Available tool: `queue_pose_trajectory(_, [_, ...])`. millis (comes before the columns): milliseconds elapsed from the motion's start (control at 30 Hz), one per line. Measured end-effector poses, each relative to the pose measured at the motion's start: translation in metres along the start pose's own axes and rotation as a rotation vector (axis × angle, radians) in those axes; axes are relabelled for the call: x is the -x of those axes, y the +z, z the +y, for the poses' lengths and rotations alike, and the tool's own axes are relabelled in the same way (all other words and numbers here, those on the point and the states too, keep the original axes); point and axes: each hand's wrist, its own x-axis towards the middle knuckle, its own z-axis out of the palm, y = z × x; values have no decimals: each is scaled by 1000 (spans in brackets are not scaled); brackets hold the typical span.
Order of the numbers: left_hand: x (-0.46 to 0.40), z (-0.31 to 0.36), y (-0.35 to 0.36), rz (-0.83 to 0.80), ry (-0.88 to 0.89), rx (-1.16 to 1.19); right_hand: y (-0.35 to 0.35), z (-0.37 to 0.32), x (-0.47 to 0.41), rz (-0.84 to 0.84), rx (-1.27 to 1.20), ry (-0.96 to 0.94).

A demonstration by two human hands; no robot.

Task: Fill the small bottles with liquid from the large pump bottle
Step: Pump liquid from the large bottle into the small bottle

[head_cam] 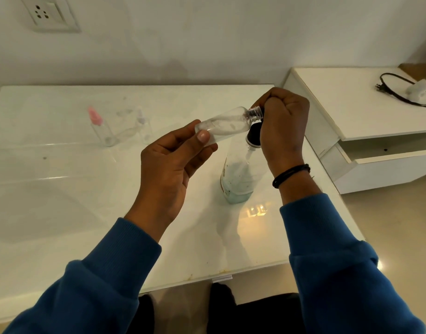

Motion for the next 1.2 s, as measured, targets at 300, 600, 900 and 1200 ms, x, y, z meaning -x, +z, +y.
queue_pose_trajectory(300, [1, 0, 0, 9, -9, -6, 1, 2, 2, 6, -4, 10])
queue_pose_trajectory(600, [1, -1, 0, 12, -9, -4, 2, 2, 4, 0, -17, 12])
queue_pose_trajectory(900, [0, 0, 0, 19, -2, -11, 1, -2, 5, 6, -21, 22])
queue_pose_trajectory(1200, [0, 0, 1, 9, -4, -13, 1, -6, 5, 15, -22, 12])
